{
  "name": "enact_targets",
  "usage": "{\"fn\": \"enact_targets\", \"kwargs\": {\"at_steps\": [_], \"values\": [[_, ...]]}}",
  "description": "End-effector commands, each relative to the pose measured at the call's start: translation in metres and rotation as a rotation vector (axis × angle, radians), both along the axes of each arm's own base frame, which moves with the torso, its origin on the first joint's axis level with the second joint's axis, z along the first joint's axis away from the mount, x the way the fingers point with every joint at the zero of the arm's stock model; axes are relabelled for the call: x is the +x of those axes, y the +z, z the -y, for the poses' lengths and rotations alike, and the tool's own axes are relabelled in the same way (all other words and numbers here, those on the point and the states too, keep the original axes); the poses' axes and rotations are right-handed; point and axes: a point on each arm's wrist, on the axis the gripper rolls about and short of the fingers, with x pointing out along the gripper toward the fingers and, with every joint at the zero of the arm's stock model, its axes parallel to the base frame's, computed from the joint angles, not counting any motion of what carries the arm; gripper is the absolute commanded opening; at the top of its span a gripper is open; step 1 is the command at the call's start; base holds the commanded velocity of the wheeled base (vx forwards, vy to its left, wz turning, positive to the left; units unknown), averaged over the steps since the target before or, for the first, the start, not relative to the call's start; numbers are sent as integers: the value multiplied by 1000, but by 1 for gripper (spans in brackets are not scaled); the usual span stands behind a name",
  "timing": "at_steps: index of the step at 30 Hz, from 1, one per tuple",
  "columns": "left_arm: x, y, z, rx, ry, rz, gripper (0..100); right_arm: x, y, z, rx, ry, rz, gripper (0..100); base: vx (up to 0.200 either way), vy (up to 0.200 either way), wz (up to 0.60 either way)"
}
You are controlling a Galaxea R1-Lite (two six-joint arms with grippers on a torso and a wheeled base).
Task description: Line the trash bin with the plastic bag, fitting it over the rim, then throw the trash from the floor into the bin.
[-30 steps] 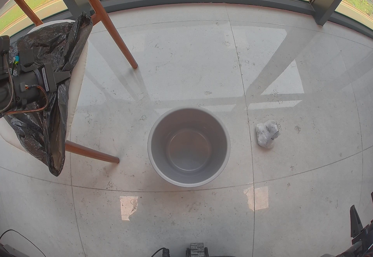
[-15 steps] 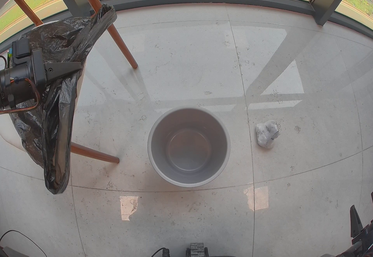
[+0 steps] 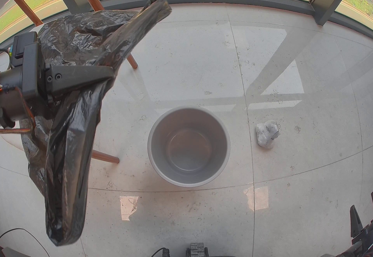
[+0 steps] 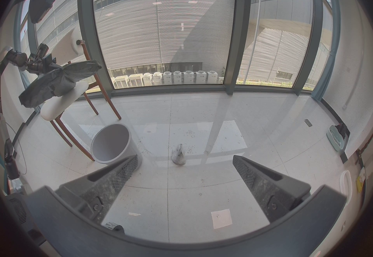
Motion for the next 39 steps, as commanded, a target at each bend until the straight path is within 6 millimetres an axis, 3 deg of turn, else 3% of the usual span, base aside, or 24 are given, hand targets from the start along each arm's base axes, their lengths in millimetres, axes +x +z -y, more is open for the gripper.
{"fn": "enact_targets", "kwargs": {"at_steps": [1,21,39], "values": [[-19,-2,10,-25,-95,-33,0,0,-5,0,-1,0,-1,100,0,0,0],[-57,-42,46,60,-396,-139,0,0,-5,0,-1,0,-1,100,0,0,0],[-56,-48,71,100,-488,-145,0,0,-5,0,2,0,-1,100,0,0,0]]}}
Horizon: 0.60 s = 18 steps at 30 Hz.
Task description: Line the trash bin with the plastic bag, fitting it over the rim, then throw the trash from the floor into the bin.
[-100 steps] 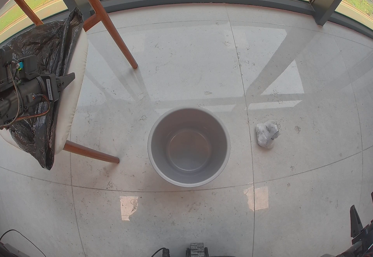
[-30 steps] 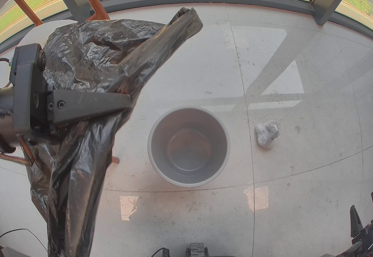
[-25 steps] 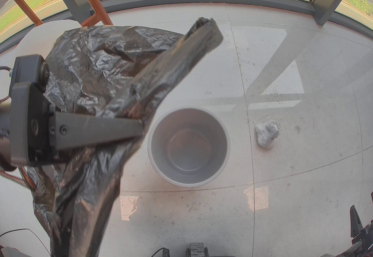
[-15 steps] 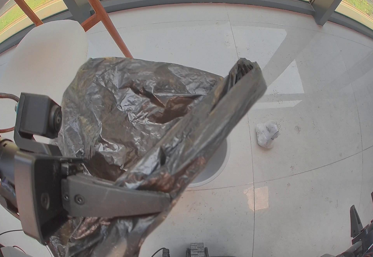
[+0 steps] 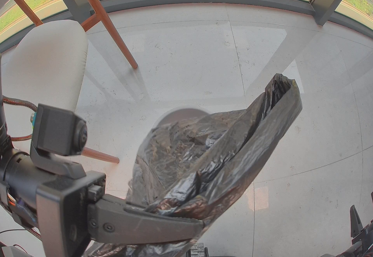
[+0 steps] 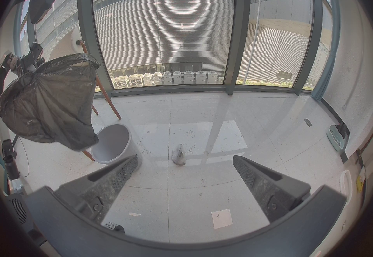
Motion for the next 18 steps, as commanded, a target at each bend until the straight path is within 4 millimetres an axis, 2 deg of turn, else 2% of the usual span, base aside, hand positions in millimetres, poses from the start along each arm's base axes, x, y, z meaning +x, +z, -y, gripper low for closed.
{"fn": "enact_targets", "kwargs": {"at_steps": [1,13,15,18], "values": [[2,-3,4,12,-8,3,0,0,-5,0,0,0,-1,100,0,0,0],[6,-3,4,22,-17,110,0,0,-5,0,-1,0,-1,100,0,0,0],[9,-1,2,18,2,118,0,0,-5,0,-1,0,-1,100,0,0,0],[26,2,-3,26,71,179,0,0,-5,0,-1,0,-1,100,0,0,0]]}}
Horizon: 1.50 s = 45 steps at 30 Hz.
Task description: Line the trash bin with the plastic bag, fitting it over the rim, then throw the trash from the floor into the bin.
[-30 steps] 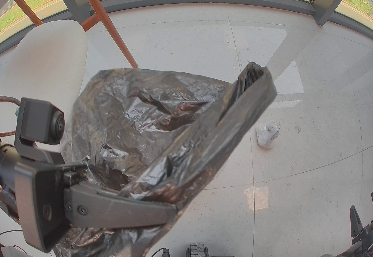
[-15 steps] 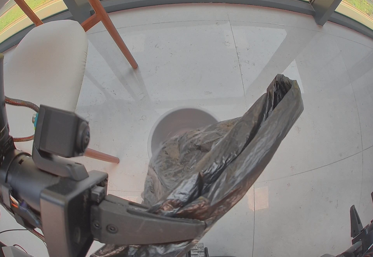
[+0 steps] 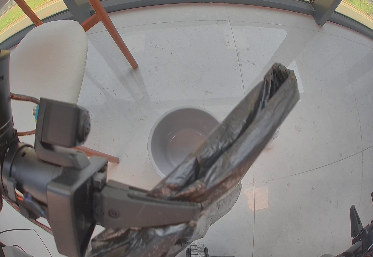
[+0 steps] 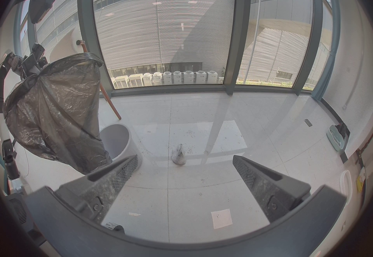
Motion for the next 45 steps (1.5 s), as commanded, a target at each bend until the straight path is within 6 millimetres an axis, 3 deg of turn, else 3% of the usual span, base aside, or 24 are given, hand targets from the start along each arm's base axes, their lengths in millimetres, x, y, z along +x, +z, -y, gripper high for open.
{"fn": "enact_targets", "kwargs": {"at_steps": [1,8,19,23,32,40,45], "values": [[22,1,-3,11,74,66,0,0,-5,0,0,0,-1,100,0,0,0],[48,1,-1,-14,134,182,0,0,-5,0,-2,0,-3,100,0,0,0],[51,1,0,-22,145,213,0,0,-5,0,-2,0,-1,100,0,0,0],[60,-4,-8,7,181,249,0,0,-5,0,-2,0,-1,100,0,0,0],[76,-37,2,120,133,308,0,0,-5,0,-2,2,-1,100,0,0,0],[92,-54,12,182,110,335,0,0,-5,0,-2,2,-1,100,0,0,0],[106,-66,22,273,75,501,0,0,-5,0,0,2,-1,100,0,0,0]]}}
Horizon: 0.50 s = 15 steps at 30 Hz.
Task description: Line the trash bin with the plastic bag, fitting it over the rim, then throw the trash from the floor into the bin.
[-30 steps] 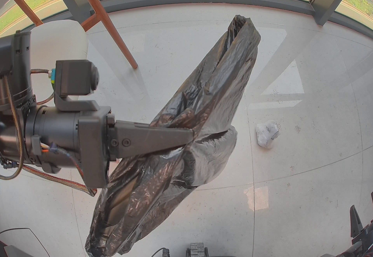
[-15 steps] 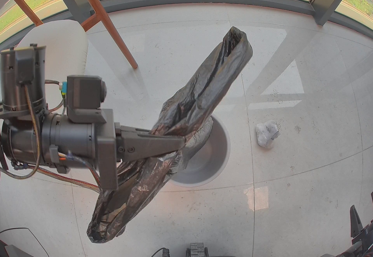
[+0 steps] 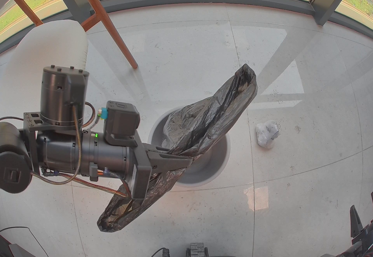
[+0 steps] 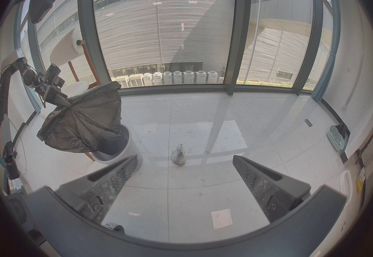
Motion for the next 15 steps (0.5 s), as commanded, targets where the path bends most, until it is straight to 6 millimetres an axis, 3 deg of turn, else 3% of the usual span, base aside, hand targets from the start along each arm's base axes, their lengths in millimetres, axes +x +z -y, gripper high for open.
{"fn": "enact_targets", "kwargs": {"at_steps": [1,8,15], "values": [[18,-15,13,93,-36,101,0,0,-5,0,1,0,-1,100,0,0,0],[43,-11,18,211,-121,330,0,0,-5,0,1,0,-1,100,0,0,0],[42,-2,16,366,-265,438,0,0,-5,0,2,-1,-1,100,0,0,0]]}}
